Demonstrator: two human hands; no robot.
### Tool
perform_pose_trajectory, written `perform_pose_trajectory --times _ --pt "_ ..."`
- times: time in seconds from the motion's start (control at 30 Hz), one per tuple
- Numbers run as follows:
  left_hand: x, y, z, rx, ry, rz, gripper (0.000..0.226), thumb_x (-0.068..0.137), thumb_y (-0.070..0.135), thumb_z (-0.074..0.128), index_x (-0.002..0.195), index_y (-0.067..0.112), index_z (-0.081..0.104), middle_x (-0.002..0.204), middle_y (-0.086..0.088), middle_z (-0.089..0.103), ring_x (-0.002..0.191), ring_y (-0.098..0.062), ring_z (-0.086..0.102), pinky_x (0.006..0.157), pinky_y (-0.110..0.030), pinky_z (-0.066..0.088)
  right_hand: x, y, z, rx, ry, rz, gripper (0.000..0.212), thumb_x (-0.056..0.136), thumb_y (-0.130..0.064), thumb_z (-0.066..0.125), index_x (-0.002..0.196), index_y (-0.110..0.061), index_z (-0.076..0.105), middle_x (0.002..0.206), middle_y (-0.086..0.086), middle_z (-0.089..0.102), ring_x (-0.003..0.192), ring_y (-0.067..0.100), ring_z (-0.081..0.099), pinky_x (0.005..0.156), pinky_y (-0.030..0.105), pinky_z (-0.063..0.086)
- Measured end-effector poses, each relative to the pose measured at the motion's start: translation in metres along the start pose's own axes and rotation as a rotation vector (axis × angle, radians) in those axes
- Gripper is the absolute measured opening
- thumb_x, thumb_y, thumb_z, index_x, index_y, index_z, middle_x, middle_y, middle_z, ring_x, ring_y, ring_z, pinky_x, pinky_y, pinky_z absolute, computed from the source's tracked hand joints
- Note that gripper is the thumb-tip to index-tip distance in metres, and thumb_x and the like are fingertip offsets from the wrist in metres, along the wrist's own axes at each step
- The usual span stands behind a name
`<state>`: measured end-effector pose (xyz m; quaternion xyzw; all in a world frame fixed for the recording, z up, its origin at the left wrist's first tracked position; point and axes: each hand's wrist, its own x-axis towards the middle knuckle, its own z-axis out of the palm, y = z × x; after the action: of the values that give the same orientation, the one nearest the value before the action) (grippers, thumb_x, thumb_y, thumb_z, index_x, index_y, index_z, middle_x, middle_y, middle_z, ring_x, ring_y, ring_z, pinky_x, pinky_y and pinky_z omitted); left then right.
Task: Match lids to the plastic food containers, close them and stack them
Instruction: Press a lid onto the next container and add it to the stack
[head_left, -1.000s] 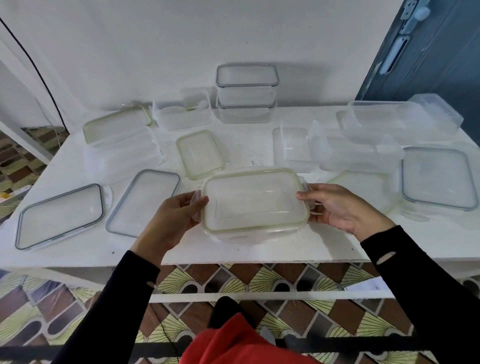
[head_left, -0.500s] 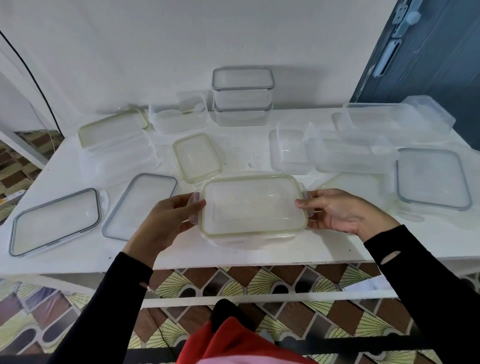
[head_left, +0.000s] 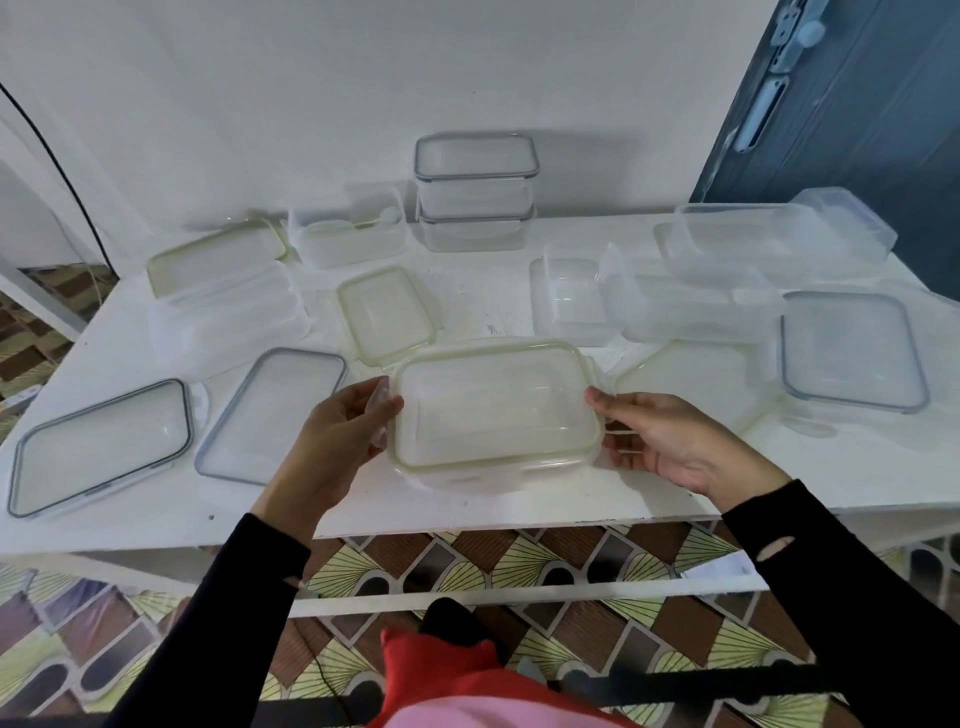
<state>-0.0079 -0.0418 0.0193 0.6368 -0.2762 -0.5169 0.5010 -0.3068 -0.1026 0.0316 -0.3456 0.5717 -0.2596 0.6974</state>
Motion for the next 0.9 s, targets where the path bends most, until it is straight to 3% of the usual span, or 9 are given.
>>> perform_pose_trajectory --times 0.07,0.17,0.43,0.7,0.83,0.9 --pt "0.0019 0.0008 -0.0012 0.022 0.012 0.036 0.034 0.089 0.009 0.066 0.123 0.012 0.061 0.103 -0.004 0.064 0.089 -0.015 0.058 0.079 -0.03 0.05 -0.0044 -0.001 -0.0028 0.047 -0.04 0.01 0.039 0.066 -0.015 0.079 0.1 -0.007 0.061 0.081 0.008 0.062 0.062 0.015 0.058 0.049 0.024 0.053" --pt "0.0033 0.0033 -0.002 0.019 0.005 0.047 0.034 0.089 0.007 0.067 0.122 0.012 0.062 0.106 -0.007 0.063 0.09 -0.019 0.054 0.082 -0.033 0.048 -0.0078 0.0001 -0.0031 0.046 -0.027 -0.002 0.035 0.074 0.0 0.075 0.104 -0.007 0.059 0.076 0.007 0.064 0.059 0.014 0.059 0.048 0.024 0.053" --pt "0.0019 -0.0041 -0.0059 -0.058 -0.051 -0.078 0.036 0.089 0.013 0.064 0.124 0.004 0.06 0.108 -0.009 0.07 0.096 -0.02 0.066 0.082 -0.032 0.053 -0.0067 0.0064 -0.0016 0.048 -0.042 0.04 0.029 0.078 -0.001 0.073 0.103 -0.006 0.061 0.073 0.005 0.066 0.061 0.015 0.062 0.054 0.027 0.058" --pt "0.0036 -0.0002 -0.0033 -0.092 -0.062 -0.106 0.029 0.09 0.008 0.062 0.119 0.003 0.062 0.112 -0.016 0.064 0.102 -0.028 0.057 0.104 -0.049 0.045 -0.0069 0.0 -0.0014 0.035 -0.117 0.081 0.03 0.068 -0.001 0.074 0.094 -0.007 0.059 0.07 0.005 0.064 0.058 0.014 0.059 0.051 0.026 0.055" --pt "0.0041 -0.0002 -0.0065 -0.105 -0.082 -0.1 0.036 0.089 0.008 0.061 0.125 0.004 0.059 0.114 -0.012 0.066 0.101 -0.023 0.063 0.091 -0.04 0.052 -0.0054 0.0005 -0.0022 0.09 -0.145 0.114 0.034 0.062 -0.001 0.074 0.093 -0.004 0.06 0.079 0.011 0.062 0.065 0.019 0.058 0.051 0.026 0.056" --pt "0.0041 -0.0024 -0.0065 -0.111 -0.076 -0.093 0.034 0.091 0.01 0.06 0.125 0.004 0.058 0.108 -0.013 0.064 0.099 -0.023 0.061 0.093 -0.04 0.051 -0.005 0.0015 -0.0023 0.113 -0.162 0.129 0.032 0.062 -0.004 0.074 0.092 -0.004 0.061 0.08 0.011 0.061 0.066 0.019 0.058 0.052 0.026 0.057"
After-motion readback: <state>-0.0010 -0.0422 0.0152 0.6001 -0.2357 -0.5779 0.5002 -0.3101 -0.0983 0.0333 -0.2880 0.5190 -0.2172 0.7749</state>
